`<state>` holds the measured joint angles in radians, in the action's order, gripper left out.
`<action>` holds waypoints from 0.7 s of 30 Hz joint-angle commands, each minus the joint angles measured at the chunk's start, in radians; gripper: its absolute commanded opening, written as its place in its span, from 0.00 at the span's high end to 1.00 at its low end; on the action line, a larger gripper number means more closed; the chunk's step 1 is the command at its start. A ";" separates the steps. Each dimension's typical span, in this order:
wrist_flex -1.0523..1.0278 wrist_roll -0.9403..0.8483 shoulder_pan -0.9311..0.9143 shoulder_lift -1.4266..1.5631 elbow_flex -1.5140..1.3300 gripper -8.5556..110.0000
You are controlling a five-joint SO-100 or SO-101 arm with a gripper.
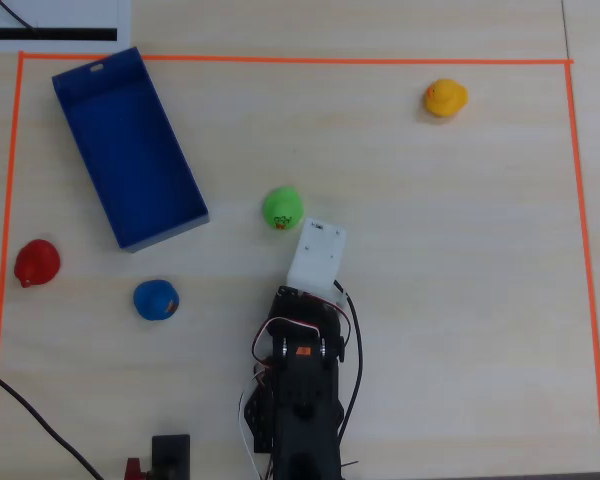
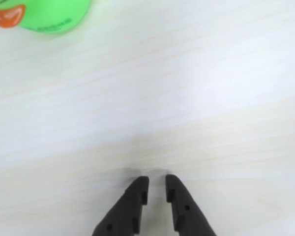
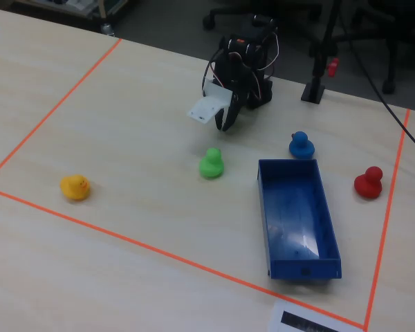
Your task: Grasp red duck and put it into box.
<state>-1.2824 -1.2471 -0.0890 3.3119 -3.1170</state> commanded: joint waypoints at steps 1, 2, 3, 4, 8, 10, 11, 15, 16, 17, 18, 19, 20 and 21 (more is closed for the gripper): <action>-0.025 0.005 0.043 -0.002 0.006 0.91; -0.025 0.005 0.055 -0.002 0.006 0.91; -0.025 0.005 0.063 -0.002 0.006 0.91; -0.025 0.005 0.066 -0.002 0.006 0.91; -0.025 0.005 0.066 -0.002 0.006 0.91; -0.025 0.005 0.066 -0.002 0.006 0.92; -0.025 0.005 0.066 -0.002 0.006 0.92; -0.025 0.005 0.052 -0.002 0.006 0.93; -0.025 0.005 0.040 -0.002 0.006 0.93; -0.025 0.005 0.026 -0.002 0.006 0.93; -0.025 0.000 0.012 -0.002 0.006 0.93; -0.026 -0.025 0.003 -0.002 0.006 0.92; -0.003 -0.029 0.017 -0.002 0.006 0.92; 0.023 -0.025 0.018 -0.005 0.018 0.90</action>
<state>-1.2793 -1.2625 -0.0767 3.3119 -3.1170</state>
